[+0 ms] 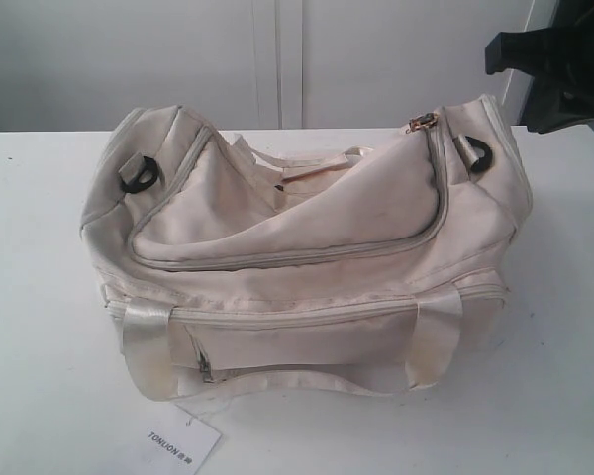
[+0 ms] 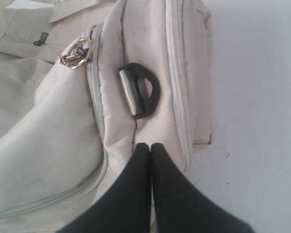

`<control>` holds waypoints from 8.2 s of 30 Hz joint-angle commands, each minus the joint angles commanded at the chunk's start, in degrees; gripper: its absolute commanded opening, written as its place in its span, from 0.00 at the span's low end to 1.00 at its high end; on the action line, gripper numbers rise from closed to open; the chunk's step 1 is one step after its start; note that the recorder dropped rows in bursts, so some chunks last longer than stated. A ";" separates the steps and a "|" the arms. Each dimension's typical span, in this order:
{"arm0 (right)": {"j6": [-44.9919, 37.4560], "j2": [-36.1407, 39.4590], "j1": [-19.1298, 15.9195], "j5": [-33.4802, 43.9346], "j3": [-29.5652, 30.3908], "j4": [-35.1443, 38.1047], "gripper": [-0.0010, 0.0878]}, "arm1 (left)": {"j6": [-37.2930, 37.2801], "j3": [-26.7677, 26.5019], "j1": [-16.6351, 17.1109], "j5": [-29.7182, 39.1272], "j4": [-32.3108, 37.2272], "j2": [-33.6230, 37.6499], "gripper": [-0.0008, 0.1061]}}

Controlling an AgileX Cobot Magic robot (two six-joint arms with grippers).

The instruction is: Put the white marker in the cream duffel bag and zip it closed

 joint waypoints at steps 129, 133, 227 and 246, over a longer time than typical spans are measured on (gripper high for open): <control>0.18 0.00 0.00 -1.22 0.00 0.00 0.01 | 15.12 11.33 -3.24 -8.78 -8.35 -1.55 0.01; 0.09 0.00 0.00 -0.95 0.00 -3.25 0.01 | 15.12 11.33 -3.24 -8.78 -8.35 -1.55 0.01; -10.15 -68.70 -14.08 -23.59 58.02 -4.97 0.01 | 15.12 11.33 -3.24 -8.78 -8.35 -1.55 0.01; -10.15 -78.11 -14.08 -31.59 70.42 -4.97 0.01 | 15.12 11.33 -3.24 -8.78 -8.35 -1.55 0.01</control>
